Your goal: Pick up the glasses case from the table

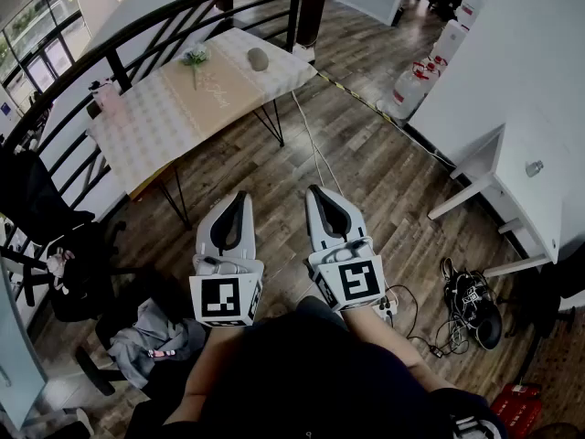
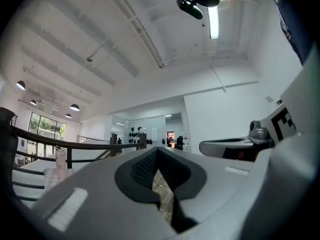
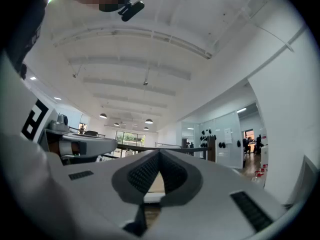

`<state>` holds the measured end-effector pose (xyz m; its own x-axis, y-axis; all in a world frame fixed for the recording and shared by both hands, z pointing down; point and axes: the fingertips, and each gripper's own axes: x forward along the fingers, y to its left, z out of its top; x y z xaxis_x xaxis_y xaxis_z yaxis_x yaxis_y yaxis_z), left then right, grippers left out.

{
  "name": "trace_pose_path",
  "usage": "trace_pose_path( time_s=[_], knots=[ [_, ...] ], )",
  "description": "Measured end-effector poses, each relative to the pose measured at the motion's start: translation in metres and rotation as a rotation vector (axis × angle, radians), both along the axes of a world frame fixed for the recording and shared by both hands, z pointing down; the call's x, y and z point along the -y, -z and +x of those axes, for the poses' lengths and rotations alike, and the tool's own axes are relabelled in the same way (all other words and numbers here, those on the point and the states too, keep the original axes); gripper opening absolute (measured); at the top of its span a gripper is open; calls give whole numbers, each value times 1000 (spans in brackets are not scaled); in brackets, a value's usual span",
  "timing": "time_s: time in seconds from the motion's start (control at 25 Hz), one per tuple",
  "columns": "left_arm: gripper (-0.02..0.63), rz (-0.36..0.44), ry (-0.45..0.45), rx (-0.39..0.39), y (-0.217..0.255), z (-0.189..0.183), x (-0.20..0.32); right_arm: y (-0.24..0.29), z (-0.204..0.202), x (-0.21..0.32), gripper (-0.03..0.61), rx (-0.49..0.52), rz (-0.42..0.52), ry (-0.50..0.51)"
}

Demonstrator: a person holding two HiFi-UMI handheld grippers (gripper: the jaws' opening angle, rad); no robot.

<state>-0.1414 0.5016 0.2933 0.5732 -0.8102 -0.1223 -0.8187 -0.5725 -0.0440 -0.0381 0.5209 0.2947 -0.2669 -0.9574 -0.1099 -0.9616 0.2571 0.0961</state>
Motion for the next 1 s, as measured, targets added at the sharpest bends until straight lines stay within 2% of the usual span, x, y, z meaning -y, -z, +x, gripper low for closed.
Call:
trace_pose_path(
  time_s=[0.2, 0.32, 0.44, 0.6, 0.84, 1.0],
  knots=[
    [11, -6, -3, -3, 2, 1, 7, 0, 4, 9, 9, 38, -12, -3],
    [11, -15, -9, -7, -3, 0, 9, -6, -1, 12, 20, 2, -36, 15],
    [11, -60, -18, -19, -19, 4, 14, -20, -2, 16, 98, 39, -69, 36],
    [11, -82, -41, -5, -29, 16, 24, -35, 6, 30, 110, 80, -99, 40],
    [11, -79, -6, -8, -27, 17, 75, -41, 13, 82, 121, 73, -121, 51],
    [11, -70, -4, -22, -23, 32, 121, -39, 32, 129, 129, 66, -129, 40]
  ],
)
